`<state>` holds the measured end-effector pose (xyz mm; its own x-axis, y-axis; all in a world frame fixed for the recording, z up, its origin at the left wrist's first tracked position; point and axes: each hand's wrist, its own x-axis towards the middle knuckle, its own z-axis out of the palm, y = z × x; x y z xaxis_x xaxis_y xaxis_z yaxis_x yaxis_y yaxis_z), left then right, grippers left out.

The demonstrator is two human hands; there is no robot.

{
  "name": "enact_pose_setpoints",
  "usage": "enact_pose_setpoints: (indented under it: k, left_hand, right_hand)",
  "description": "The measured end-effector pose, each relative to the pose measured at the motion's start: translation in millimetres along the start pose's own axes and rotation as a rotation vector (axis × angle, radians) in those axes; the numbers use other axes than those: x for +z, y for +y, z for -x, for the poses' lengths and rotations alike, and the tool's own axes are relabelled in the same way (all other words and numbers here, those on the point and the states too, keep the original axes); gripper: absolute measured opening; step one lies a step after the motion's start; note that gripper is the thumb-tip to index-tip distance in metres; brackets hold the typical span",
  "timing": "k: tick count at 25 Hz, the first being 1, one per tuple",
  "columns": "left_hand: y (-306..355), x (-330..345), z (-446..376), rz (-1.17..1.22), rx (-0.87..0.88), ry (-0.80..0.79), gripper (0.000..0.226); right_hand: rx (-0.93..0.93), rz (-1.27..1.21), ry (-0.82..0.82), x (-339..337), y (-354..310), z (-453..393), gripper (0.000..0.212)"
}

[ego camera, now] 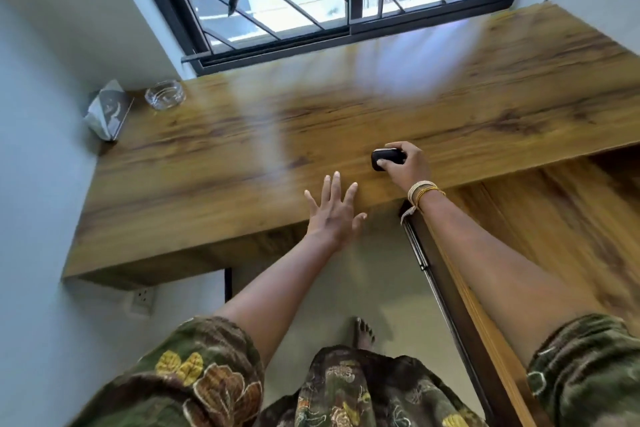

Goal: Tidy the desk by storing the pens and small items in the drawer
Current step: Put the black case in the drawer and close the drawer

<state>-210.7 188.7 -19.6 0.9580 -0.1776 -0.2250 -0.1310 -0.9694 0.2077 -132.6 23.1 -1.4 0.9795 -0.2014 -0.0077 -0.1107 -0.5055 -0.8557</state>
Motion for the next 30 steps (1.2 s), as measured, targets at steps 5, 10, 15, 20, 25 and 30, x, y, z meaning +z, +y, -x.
enact_pose_setpoints:
  k: [5,10,15,20,25,30]
  left_hand:
    - [6.5,20.3,71.5,-0.033,-0.048,-0.113,0.079]
    - [51.9,46.7,137.6,0.082,-0.046,-0.13,0.072]
    - [85.0,68.8,170.0,0.104,-0.06,-0.134,0.066]
    - [132.9,81.2,194.6,0.27,-0.174,-0.179,0.061]
    - [212.8,97.6,204.8,0.875,-0.41,-0.196,0.065]
    - [279.9,143.3,214.2,0.959,-0.622,-0.08,0.055]
  right_hand:
    - [0.111,-0.162,0.069,-19.1,16.5,92.4,0.043]
    - [0.171,-0.259,0.227,-55.6,47.5,157.7,0.041]
    - [0.234,-0.259,0.231,-97.9,87.8,189.1,0.041]
    - [0.308,-0.046,0.218,-146.7,127.2,213.1,0.044]
    - [0.397,0.118,-0.027,-188.2,174.0,223.7,0.041]
    - [0.314,0.225,-0.212,-215.6,206.7,222.2,0.038]
